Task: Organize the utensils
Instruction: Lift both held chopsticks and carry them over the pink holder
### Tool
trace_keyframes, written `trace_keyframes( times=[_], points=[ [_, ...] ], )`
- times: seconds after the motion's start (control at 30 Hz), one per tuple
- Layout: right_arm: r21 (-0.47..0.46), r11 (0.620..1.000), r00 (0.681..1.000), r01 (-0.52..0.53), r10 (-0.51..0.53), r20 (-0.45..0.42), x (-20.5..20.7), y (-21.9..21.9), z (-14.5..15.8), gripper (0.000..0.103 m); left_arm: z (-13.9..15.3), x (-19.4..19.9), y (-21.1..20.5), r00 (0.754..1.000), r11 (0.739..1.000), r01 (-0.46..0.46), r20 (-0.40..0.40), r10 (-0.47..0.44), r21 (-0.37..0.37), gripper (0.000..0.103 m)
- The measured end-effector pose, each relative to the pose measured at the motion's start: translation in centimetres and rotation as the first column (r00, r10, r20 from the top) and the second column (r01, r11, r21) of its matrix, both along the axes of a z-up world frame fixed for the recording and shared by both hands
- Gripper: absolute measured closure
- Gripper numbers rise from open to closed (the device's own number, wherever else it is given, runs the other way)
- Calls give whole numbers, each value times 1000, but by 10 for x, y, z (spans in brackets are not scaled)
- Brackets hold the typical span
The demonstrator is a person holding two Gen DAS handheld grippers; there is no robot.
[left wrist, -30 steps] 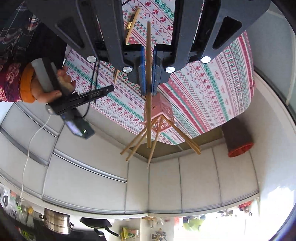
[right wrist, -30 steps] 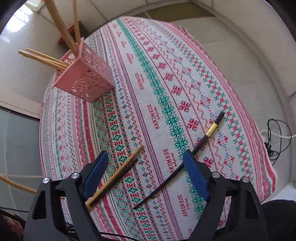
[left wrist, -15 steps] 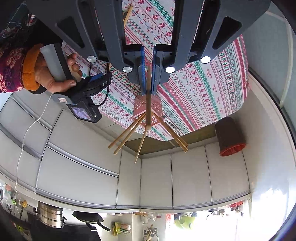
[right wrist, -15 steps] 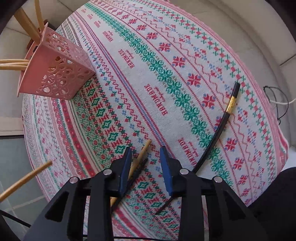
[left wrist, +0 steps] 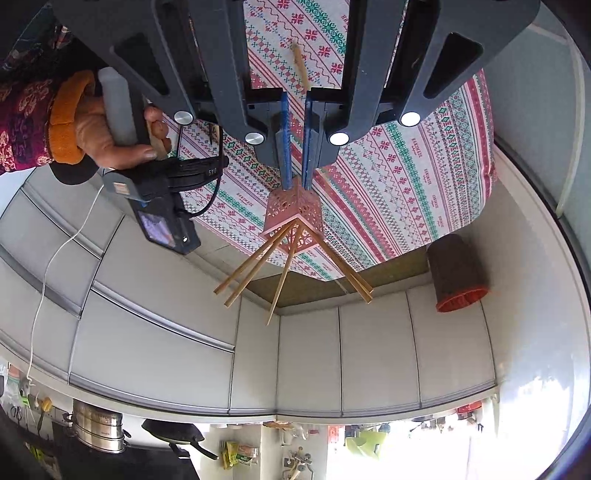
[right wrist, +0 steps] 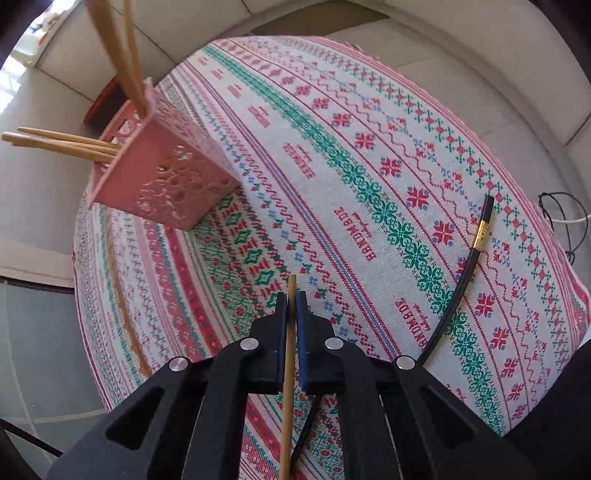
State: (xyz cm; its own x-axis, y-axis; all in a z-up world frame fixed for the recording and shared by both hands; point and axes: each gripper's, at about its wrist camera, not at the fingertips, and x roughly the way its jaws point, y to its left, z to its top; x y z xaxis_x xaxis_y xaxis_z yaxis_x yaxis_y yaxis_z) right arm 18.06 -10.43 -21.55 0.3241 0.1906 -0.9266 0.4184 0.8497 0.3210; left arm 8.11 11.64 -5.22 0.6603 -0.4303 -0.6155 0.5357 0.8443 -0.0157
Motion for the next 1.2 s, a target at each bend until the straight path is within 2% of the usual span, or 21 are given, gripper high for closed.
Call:
trace_keyframes(
  times=[0.07, 0.17, 0.2, 0.23, 0.27, 0.3, 0.33, 0.37, 0.43, 0.53, 0.6, 0.7, 0.73, 0.77, 0.8, 0.83, 0.97, 1.1, 1.2],
  points=[
    [-10, 1000, 998, -28, 29, 55, -8, 4, 19, 98, -4, 4, -2, 1000, 1000, 2, -23, -2, 2, 98],
    [-22, 997, 990, -70, 72, 120, -25, 4, 45, 98, -26, 23, -5, 992, 999, -25, -127, 29, 30, 94],
    [-22, 996, 987, -82, 85, 137, -29, 1, 51, 98, -42, 37, -4, 978, 997, -60, -197, 67, 43, 93],
    [-20, 995, 984, -93, 95, 152, -33, -1, 56, 98, -57, 51, -2, 957, 993, -98, -267, 110, 59, 82],
    [-15, 995, 981, -101, 103, 164, -37, -5, 61, 98, -79, 69, 2, 916, 985, -140, -365, 166, 96, 73],
    [-7, 995, 979, -103, 103, 174, -40, -6, 66, 98, -104, 84, 6, 853, 972, -175, -469, 229, 157, 64],
    [4, 995, 978, -105, 102, 183, -43, -8, 71, 98, -122, 94, 9, 801, 958, -197, -528, 280, 209, 64],
    [13, 994, 977, -108, 104, 187, -47, -15, 72, 98, -138, 99, 11, 764, 944, -209, -560, 320, 255, 64],
    [32, 993, 976, -112, 104, 192, -46, -23, 72, 98, -149, 99, 10, 748, 940, -196, -577, 328, 280, 64],
    [46, 992, 973, -116, 105, 207, -50, -29, 77, 98, -149, 89, 3, 760, 945, -174, -572, 308, 278, 62],
    [49, 991, 971, -122, 109, 214, -52, -30, 79, 98, -154, 83, 0, 760, 934, -189, -557, 335, 304, 59],
    [60, 990, 967, -130, 114, 226, -55, -31, 81, 98, -181, 76, -4, 723, 903, -195, -567, 396, 382, 59],
    [59, 989, 966, -132, 115, 230, -57, -31, 83, 98, -182, 72, -6, 747, 901, -198, -536, 394, 386, 63],
    [60, 989, 965, -133, 115, 237, -58, -31, 84, 98, -181, 70, -8, 755, 905, -189, -533, 382, 381, 69],
    [63, 989, 963, -134, 115, 244, -60, -32, 86, 98, -180, 68, -10, 755, 912, -186, -541, 371, 366, 91],
    [66, 989, 961, -134, 114, 252, -61, -33, 88, 98, -180, 66, -12, 759, 910, -185, -535, 372, 371, 96],
    [65, 987, 953, -145, 122, 276, -67, -35, 100, 98, -167, 52, -19, 802, 907, -194, -472, 366, 373, 97],
    [33, 986, 939, -166, 148, 312, -73, -35, 117, 98, -123, 30, -18, 860, 913, -270, -349, 371, 305, 97],
    [16, 983, 925, -182, 166, 342, -76, -34, 132, 98, -90, 10, -15, 890, 907, -333, -233, 392, 257, 97]
  ],
)
